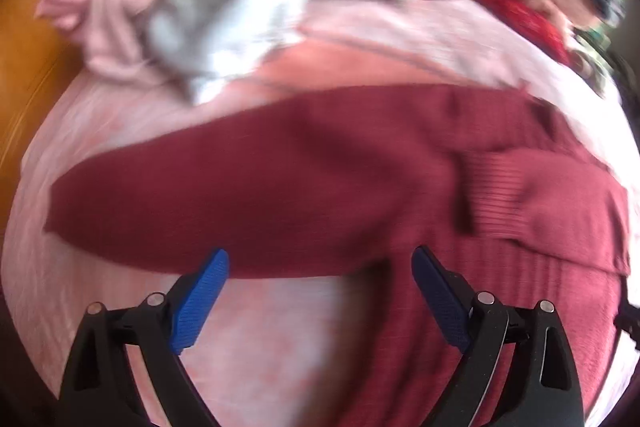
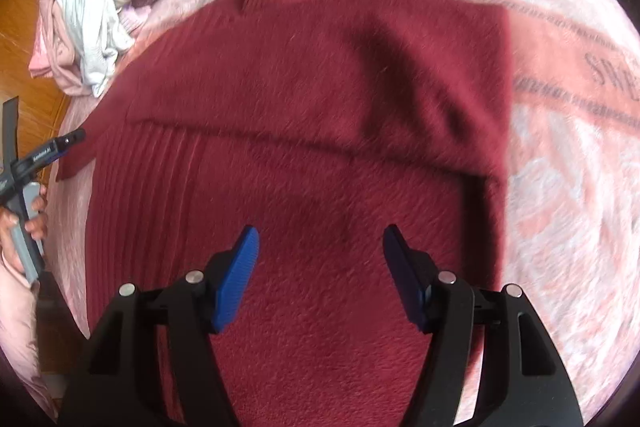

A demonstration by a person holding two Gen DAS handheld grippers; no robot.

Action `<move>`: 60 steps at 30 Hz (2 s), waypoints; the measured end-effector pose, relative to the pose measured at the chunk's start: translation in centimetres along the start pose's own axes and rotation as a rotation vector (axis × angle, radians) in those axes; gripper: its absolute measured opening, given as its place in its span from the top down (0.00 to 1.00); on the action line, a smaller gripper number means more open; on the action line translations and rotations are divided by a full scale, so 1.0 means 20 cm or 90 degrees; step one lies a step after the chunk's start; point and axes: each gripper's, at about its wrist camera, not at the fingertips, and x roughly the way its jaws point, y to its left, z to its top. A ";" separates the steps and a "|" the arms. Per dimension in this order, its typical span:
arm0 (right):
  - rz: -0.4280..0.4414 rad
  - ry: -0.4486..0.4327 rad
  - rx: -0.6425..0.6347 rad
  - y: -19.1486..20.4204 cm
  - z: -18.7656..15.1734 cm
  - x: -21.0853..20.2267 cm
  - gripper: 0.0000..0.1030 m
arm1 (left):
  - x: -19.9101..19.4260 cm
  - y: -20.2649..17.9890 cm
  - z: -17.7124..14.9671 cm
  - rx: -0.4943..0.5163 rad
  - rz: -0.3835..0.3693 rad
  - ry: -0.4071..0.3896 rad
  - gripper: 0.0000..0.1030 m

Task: Fold small clothes

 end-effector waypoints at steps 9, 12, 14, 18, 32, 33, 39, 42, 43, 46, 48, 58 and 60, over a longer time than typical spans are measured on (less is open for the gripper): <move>-0.020 -0.008 -0.042 0.15 0.05 0.10 0.36 | 0.09 0.86 0.06 -0.186 0.118 0.017 0.10; -0.029 -0.003 -0.038 0.16 0.05 0.13 0.36 | 0.14 1.01 0.07 -0.222 0.124 0.029 0.10; -0.028 -0.002 -0.033 0.18 0.06 0.15 0.36 | 0.19 1.11 0.07 -0.240 0.122 0.038 0.10; -0.030 -0.005 -0.041 0.24 0.08 0.19 0.35 | 0.27 1.15 0.07 -0.249 0.096 0.045 0.14; -0.055 -0.008 -0.055 0.32 0.10 0.25 0.29 | 0.24 1.04 0.09 -0.194 0.079 0.003 0.92; -0.054 -0.008 -0.053 0.32 0.10 0.25 0.29 | 0.22 1.01 0.09 -0.192 0.076 -0.007 0.92; -0.027 -0.009 -0.028 0.28 0.13 0.25 0.29 | 0.01 0.85 0.10 -0.169 0.002 -0.069 0.93; -0.025 -0.015 -0.027 0.27 0.12 0.24 0.29 | -0.11 0.67 0.12 -0.128 -0.041 -0.092 0.93; -0.025 -0.016 -0.028 0.27 0.11 0.24 0.29 | -0.14 0.59 0.13 -0.110 -0.056 -0.098 0.93; -0.015 -0.016 -0.026 0.25 0.10 0.22 0.30 | -0.22 0.37 0.14 -0.065 -0.103 -0.113 0.93; -0.009 -0.017 -0.026 0.22 0.08 0.19 0.31 | -0.26 0.20 0.15 -0.038 -0.139 -0.117 0.93; -0.009 -0.034 -0.019 0.11 0.05 0.12 0.31 | -0.34 -0.65 0.03 0.094 -0.297 -0.089 0.93; -0.008 -0.034 -0.017 0.09 0.04 0.12 0.31 | -0.32 -0.80 0.00 0.115 -0.312 -0.073 0.93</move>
